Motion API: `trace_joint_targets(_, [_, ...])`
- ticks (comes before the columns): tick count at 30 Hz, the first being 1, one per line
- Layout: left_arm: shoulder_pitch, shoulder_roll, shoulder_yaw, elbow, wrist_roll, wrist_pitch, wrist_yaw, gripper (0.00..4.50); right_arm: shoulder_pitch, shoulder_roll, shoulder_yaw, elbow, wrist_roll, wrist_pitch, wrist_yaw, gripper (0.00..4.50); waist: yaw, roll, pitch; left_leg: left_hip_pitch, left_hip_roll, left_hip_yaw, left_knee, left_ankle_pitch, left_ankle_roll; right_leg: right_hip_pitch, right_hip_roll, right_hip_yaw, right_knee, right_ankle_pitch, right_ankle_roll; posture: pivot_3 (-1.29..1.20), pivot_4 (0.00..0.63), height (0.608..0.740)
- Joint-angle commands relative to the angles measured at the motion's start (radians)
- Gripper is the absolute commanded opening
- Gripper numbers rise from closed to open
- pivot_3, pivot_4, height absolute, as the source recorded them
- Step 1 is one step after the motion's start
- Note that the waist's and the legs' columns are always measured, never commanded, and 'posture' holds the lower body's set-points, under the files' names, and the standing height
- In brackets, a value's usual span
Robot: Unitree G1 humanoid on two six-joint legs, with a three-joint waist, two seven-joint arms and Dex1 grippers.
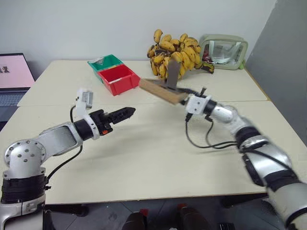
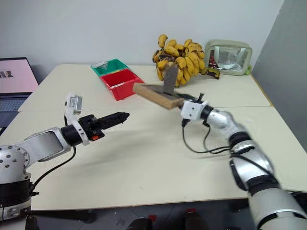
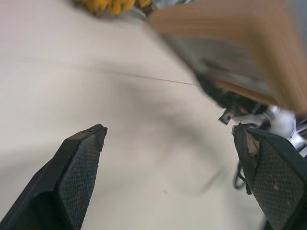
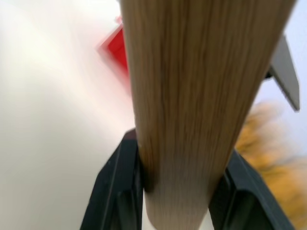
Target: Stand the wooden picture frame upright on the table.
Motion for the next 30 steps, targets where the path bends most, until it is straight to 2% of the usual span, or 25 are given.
trace_joint_targets(1, [0.076,-0.003,-0.092,-0.141,0.329,-0.213,-0.088,4.45,-0.069,0.023,-0.140,-0.043,0.197,0.369,0.251,1.28,0.005,0.001,0.000,-0.001,0.000,0.000,0.000,0.000,0.000,-0.001,0.000,0.000,0.000,0.000,0.000,0.00,0.150,0.740])
trace_joint_targets(3, [0.117,-0.025,-0.119,-0.164,0.426,-0.275,-0.104,4.45,-0.075,0.036,-0.160,-0.035,0.221,0.498,0.297,1.28,0.013,0.001,0.001,-0.004,-0.001,0.000,0.000,0.000,0.000,-0.005,0.000,0.000,0.000,0.000,0.000,0.00,0.150,0.740])
trace_joint_targets(6, [0.171,-0.056,-0.136,-0.184,0.492,-0.309,-0.124,4.45,-0.067,0.053,-0.168,-0.020,0.227,0.605,0.302,1.28,0.024,0.001,0.001,-0.006,-0.001,0.002,0.000,0.000,0.000,-0.007,0.000,0.000,0.000,0.000,0.000,0.00,0.150,0.740])
trace_joint_targets(9, [0.205,-0.072,-0.123,-0.195,0.506,-0.306,-0.146,4.45,-0.031,0.065,-0.148,-0.016,0.192,0.607,0.275,1.28,0.025,0.001,0.001,-0.006,0.000,0.003,0.000,0.000,0.000,-0.008,0.000,0.001,0.001,0.000,0.000,0.00,0.150,0.740])
trace_joint_targets(15, [0.218,-0.097,-0.100,-0.190,0.530,-0.294,-0.170,4.45,-0.022,0.072,-0.222,-0.011,0.246,0.722,0.227,1.28,0.025,0.001,0.001,-0.005,-0.001,0.004,0.000,0.000,0.000,-0.008,0.000,0.002,0.002,0.000,0.000,0.00,0.150,0.740])
trace_joint_targets(17, [0.220,-0.107,-0.109,-0.187,0.545,-0.292,-0.181,4.50,-0.007,0.065,-0.219,-0.020,0.240,0.721,0.230,1.98,0.025,0.001,0.001,-0.005,-0.001,0.004,0.000,0.000,0.000,-0.007,0.002,0.001,0.002,0.000,0.000,0.00,0.150,0.740])
trace_joint_targets(24, [0.200,-0.127,-0.114,-0.154,0.590,-0.294,-0.229,4.50,0.050,0.021,-0.172,-0.081,0.199,0.682,0.282,3.59,0.024,0.001,0.001,-0.006,-0.001,0.004,0.000,0.000,0.001,-0.007,0.004,0.002,0.001,0.000,0.000,0.00,0.150,0.740])
trace_joint_targets(26, [0.177,-0.125,-0.107,-0.119,0.600,-0.295,-0.252,4.50,0.115,-0.038,-0.129,-0.162,0.166,0.648,0.321,4.09,0.024,0.001,0.001,-0.005,-0.001,0.004,0.000,0.000,0.001,-0.007,0.004,0.002,0.001,0.000,0.000,0.00,0.150,0.740])
trace_joint_targets(28, [0.161,-0.113,-0.097,-0.092,0.607,-0.291,-0.279,4.50,0.201,-0.111,-0.076,-0.281,0.119,0.609,0.337,4.47,0.029,0.001,0.001,-0.005,-0.001,0.003,0.000,0.000,0.001,-0.007,0.004,0.001,0.001,0.000,0.000,0.00,0.150,0.740])
trace_joint_targets(30, [0.138,-0.095,-0.076,-0.064,0.596,-0.269,-0.304,4.50,0.284,-0.184,-0.064,-0.440,0.118,0.610,0.349,4.47,0.037,0.002,0.001,-0.006,-0.001,0.003,0.000,0.000,0.001,-0.007,0.004,0.001,0.000,0.000,0.001,0.00,0.150,0.740])
